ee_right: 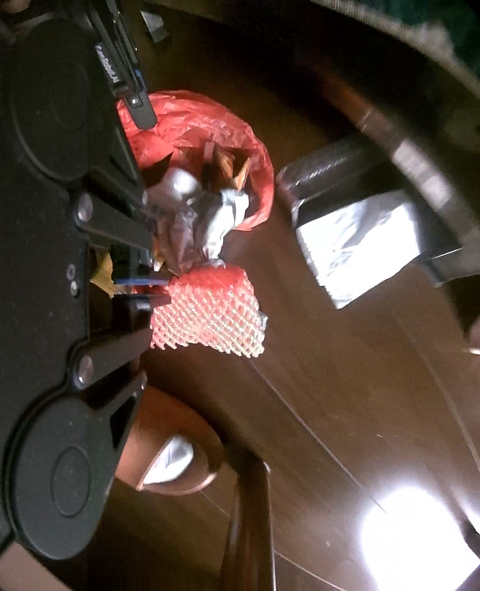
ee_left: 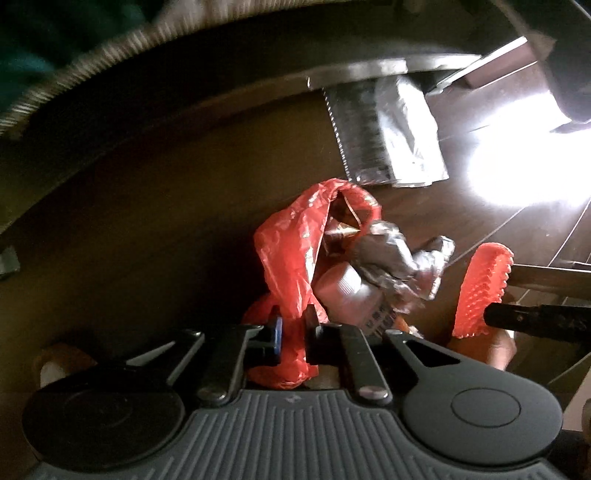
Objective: Collect trash
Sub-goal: 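Grasp the pink foam mesh with the right tool while the left grasps the red plastic bag, then lift both held items and carry them over the dark green bin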
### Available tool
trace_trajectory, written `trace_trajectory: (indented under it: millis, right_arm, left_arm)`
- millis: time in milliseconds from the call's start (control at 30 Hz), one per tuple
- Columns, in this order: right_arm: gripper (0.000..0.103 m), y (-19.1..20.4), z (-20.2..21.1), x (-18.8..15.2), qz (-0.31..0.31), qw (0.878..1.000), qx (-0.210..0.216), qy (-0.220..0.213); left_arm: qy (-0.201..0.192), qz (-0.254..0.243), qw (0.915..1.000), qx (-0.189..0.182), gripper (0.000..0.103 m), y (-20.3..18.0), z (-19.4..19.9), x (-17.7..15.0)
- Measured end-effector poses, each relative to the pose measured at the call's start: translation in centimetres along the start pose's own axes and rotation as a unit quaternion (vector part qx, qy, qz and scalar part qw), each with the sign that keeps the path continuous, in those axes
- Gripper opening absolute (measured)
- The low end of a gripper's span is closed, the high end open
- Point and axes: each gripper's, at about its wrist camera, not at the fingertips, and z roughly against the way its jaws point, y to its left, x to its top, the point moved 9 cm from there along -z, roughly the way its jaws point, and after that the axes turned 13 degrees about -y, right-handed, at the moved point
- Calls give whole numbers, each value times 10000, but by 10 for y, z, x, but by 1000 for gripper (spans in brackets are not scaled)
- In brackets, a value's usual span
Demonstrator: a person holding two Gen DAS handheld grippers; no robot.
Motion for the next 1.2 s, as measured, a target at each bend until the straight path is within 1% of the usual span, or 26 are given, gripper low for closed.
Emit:
trace_trajectory:
  millis: [200, 267, 367, 433, 500, 633, 767, 867, 1067, 1200]
  right_arm:
    - [2, -1, 64, 4, 67, 9985, 335, -425]
    - [2, 4, 90, 5, 117, 9967, 522, -605]
    - [2, 8, 124, -1, 214, 9932, 752, -863]
    - [2, 9, 148, -6, 303, 9900, 889, -1050]
    - [2, 8, 173, -11, 399, 9860, 1044, -1235]
    - [2, 8, 232, -23, 745, 9732, 1302, -1741]
    - [2, 3, 289, -36, 981, 9572, 1565, -2226]
    - [2, -6, 330, -43, 1071, 9448, 1714, -2578]
    - [2, -27, 412, -49, 1178, 9137, 1953, -3363]
    - [2, -40, 467, -50, 1242, 8872, 2088, -3924]
  left_arm:
    - [-295, -189, 9993, 117, 10, -12, 56, -2]
    - [-419, -242, 9986, 196, 10, -17, 77, -8]
    - [-594, -157, 9979, 198, 10, -18, 110, -20]
    - [-717, -125, 9972, 185, 10, -22, 131, -28]
    - [-920, -109, 9956, 152, 10, -26, 154, -35]
    - [-1369, -153, 9905, 51, 10, -40, 212, -47]
    - [-1946, -305, 9804, -77, 10, -61, 264, -46]
    - [-2353, -443, 9708, -177, 10, -83, 310, -42]
    - [-3166, -832, 9437, -481, 10, -133, 398, -35]
    - [-3679, -1086, 9209, -688, 10, -174, 454, -32]
